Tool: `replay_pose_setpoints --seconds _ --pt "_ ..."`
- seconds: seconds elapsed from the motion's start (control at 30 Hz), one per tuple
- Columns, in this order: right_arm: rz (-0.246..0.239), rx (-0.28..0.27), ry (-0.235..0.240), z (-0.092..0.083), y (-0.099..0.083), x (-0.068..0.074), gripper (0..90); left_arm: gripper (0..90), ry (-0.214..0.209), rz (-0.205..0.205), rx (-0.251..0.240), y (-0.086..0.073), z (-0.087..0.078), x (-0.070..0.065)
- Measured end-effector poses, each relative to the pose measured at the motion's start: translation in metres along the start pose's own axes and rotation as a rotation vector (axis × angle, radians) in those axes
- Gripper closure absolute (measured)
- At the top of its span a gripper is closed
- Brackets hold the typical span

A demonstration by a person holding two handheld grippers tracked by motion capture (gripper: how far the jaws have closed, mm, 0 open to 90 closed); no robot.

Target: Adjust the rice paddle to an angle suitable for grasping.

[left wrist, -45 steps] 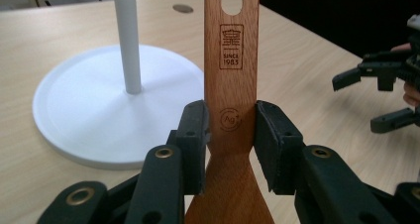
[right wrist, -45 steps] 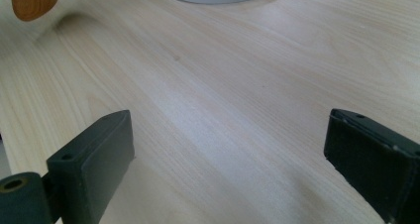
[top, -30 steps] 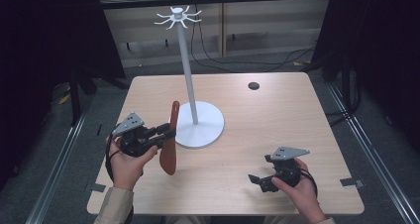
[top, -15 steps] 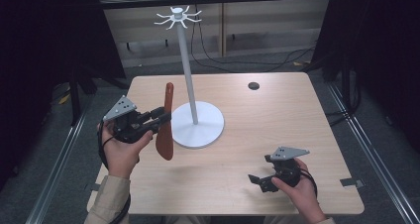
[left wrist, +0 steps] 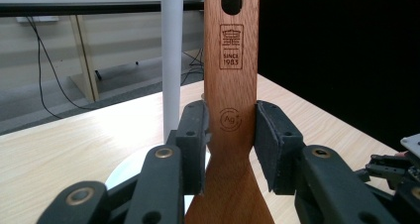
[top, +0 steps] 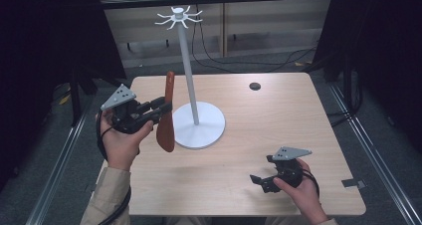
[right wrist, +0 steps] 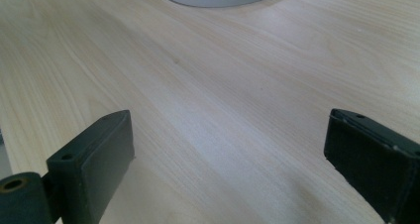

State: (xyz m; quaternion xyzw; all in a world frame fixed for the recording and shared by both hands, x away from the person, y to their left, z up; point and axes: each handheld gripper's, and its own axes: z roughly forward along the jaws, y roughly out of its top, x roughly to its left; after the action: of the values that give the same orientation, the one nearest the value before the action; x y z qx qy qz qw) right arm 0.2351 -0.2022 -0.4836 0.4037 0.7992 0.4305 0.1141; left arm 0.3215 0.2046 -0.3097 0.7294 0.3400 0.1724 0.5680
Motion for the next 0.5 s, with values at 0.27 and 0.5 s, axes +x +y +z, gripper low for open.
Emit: replay_pose_setpoints --seconds 0.27,0.5 --pt "0.001 0.000 -0.002 0.000 0.000 0.000 5.2 66.3 0.000 0.005 -0.013 0.015 -0.001 0.001" --pt "0.001 -0.001 0.000 0.000 0.001 0.000 5.2 66.3 0.014 0.019 -0.017 0.027 -0.003 0.001"
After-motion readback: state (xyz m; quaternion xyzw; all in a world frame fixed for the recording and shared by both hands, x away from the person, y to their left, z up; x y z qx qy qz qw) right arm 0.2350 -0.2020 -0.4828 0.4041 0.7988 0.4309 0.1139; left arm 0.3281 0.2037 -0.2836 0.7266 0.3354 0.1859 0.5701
